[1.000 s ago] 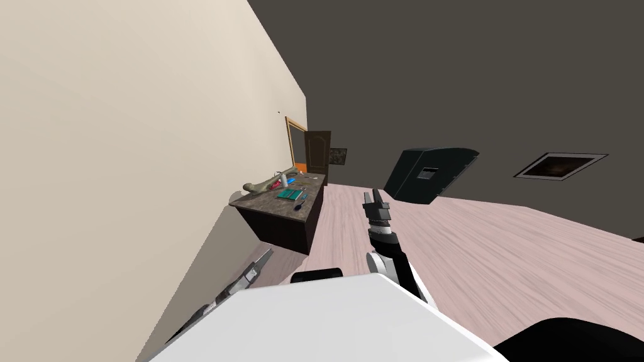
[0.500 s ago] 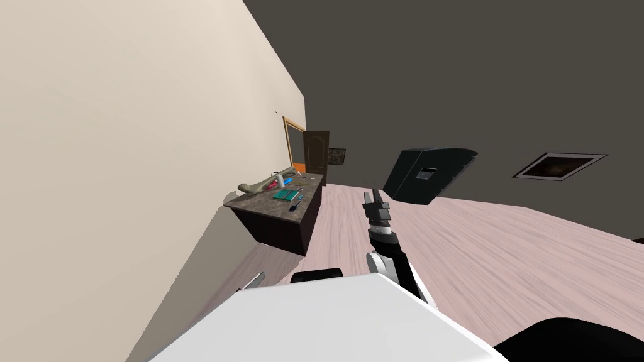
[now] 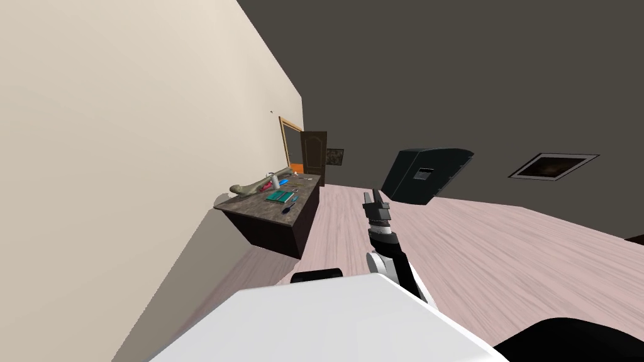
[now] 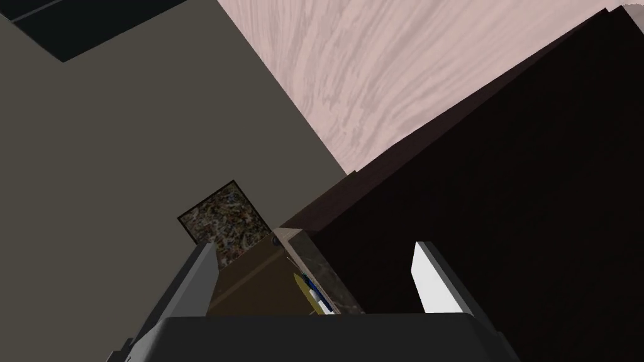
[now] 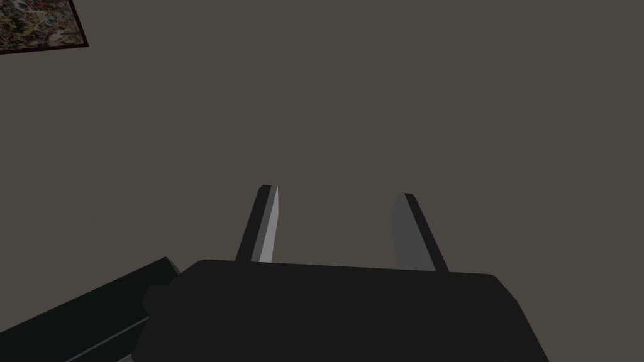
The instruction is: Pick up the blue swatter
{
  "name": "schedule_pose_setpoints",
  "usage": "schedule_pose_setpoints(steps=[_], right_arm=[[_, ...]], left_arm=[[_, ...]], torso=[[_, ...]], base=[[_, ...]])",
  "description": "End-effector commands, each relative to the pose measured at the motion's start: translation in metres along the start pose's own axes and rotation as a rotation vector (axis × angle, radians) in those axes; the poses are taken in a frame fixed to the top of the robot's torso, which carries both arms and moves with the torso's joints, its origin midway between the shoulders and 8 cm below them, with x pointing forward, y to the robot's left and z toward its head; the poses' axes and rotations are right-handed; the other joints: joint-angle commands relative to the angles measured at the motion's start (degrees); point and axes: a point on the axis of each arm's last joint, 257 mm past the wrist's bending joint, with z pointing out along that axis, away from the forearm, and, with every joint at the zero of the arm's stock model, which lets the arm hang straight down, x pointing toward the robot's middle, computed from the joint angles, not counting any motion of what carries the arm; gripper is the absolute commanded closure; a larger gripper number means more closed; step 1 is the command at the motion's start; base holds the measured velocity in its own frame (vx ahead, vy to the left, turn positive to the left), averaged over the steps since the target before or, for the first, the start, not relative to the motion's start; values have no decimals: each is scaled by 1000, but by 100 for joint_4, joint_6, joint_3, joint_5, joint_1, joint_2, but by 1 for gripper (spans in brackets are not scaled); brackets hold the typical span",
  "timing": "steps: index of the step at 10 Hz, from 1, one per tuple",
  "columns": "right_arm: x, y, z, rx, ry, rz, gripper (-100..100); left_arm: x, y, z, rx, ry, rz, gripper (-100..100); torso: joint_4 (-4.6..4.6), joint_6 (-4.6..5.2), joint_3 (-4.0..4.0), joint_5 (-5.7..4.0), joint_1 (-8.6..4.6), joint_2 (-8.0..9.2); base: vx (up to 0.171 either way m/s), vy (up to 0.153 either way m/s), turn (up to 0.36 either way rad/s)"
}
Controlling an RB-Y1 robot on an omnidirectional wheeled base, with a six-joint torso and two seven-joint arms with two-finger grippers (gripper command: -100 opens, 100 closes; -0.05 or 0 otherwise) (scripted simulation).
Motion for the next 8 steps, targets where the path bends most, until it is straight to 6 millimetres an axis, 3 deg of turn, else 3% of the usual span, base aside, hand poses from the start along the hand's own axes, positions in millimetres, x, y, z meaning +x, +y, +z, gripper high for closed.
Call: schedule_pose_setpoints(steps=[1,5,6,8], right_arm=[[0,0,0,0,0,0,0],[0,0,0,0,0,0,0],[0,0,0,0,0,0,0],[0,0,0,0,0,0,0]], left_arm=[[12,25,-23,-67,55,-20,-100],[20,57,-56,-156,129,-15,-100],[25,75,-79,-212,177,-18,-100],[25,79,-83,-226,178,-20,-100]], torso=[[0,0,0,0,0,0],[-2,0,-4,0,0,-8],[0,-1,0,4,16,1],[-1,0,-3,2,6,-6]], base=[[41,-139,-55],[57,-96,-23],[70,-91,-70],[49,-74,-15]])
